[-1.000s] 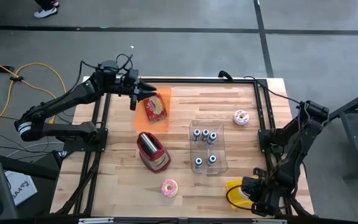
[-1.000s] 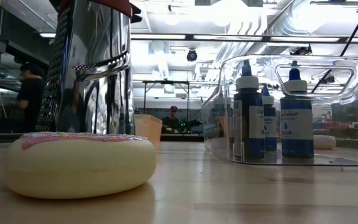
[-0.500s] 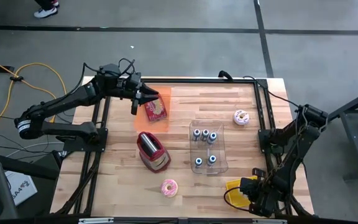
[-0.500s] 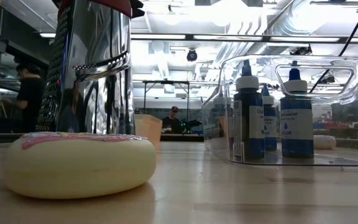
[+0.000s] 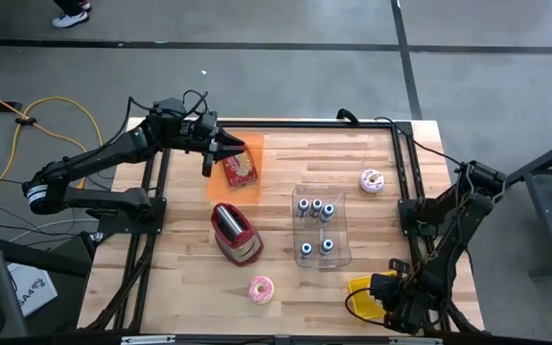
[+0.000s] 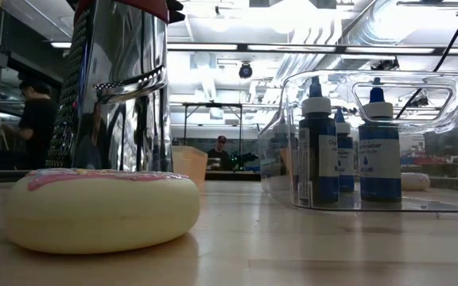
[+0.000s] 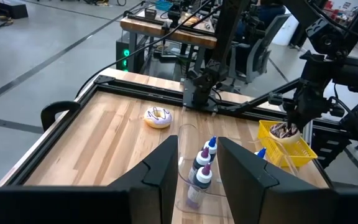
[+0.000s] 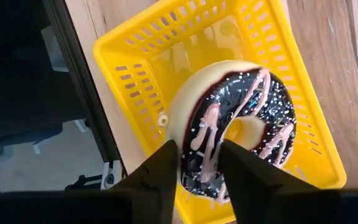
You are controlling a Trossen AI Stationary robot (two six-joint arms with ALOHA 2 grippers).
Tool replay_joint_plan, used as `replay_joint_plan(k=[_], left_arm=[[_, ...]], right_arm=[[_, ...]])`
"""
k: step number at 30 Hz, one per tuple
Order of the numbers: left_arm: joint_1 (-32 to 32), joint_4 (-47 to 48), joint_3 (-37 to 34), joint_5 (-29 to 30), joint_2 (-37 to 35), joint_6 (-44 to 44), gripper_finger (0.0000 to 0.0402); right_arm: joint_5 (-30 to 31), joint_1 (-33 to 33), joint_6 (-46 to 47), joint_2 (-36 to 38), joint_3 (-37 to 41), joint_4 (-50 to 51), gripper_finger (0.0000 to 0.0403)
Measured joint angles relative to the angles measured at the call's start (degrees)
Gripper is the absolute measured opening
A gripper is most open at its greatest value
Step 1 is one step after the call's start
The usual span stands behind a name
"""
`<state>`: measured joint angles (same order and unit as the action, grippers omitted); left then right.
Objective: Pick & Place Food Item
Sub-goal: Put the black donut into the yellow bin, then put the white donut into the yellow bin
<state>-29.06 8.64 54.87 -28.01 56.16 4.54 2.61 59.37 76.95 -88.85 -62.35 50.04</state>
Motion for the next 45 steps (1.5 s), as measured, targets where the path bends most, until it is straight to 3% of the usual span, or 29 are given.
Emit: replay_joint_plan(k=[11, 23, 32, 40, 45], left_arm=[[0.00, 0.03, 0.00, 0.00, 0.00, -0.02, 0.0108], [0.00, 0.04, 0.00, 0.00, 0.00, -0.02, 0.0108], [0.00, 0.05, 0.00, -0.02, 0.00, -0.02, 0.0108], [0.00, 0.09, 0.00, -0.33, 0.00, 0.04, 0.0108], [0.00, 0.11, 0.00, -0.61, 0.00, 0.02, 0.0108]], right_arm=[[0.00, 0.00, 0.02, -0.01, 0.00, -0.02, 0.0156], [0.26, -0.20, -0.04, 0.00, 0.00, -0.02, 0.0153], [0.46, -4.55, -4.26, -0.01, 0.00, 1.04, 0.0143], [-0.05, -10.59, -9.66, 0.36, 0.02, 12.79, 0.0123], [2.10, -14.07, -10.97, 4.52, 0.02, 17.09, 0.0119]])
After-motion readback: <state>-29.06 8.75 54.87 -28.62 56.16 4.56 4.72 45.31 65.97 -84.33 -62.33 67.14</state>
